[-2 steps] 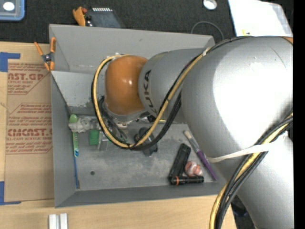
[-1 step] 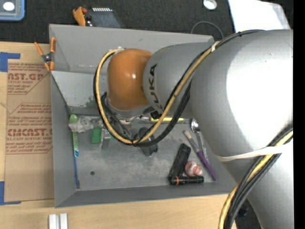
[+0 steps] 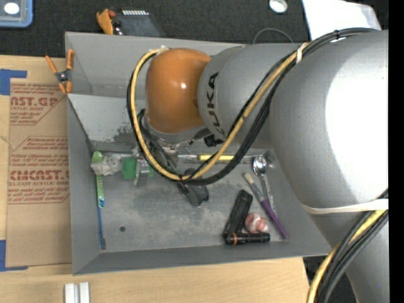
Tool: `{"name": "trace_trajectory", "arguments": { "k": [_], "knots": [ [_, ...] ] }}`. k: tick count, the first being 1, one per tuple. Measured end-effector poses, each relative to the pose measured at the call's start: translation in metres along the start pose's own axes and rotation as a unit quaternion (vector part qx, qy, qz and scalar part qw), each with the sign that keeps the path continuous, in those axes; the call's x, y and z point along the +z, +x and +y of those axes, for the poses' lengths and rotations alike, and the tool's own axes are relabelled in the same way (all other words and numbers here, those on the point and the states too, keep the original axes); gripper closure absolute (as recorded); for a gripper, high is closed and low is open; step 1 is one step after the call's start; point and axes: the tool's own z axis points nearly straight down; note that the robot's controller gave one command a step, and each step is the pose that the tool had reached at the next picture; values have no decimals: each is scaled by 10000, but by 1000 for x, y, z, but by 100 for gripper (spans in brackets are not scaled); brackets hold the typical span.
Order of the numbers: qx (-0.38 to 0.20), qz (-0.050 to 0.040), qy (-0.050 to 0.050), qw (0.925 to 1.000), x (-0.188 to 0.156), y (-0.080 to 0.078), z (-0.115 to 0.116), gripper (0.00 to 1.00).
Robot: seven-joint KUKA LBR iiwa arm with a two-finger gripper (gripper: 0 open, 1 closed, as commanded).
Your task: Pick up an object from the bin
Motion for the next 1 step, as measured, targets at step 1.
{"name": "trace_trajectory", "arguments": {
  "k": [1],
  "knots": [
    [-4, -6, -4, 10000, -16, 0, 1, 100]
  ]
}}
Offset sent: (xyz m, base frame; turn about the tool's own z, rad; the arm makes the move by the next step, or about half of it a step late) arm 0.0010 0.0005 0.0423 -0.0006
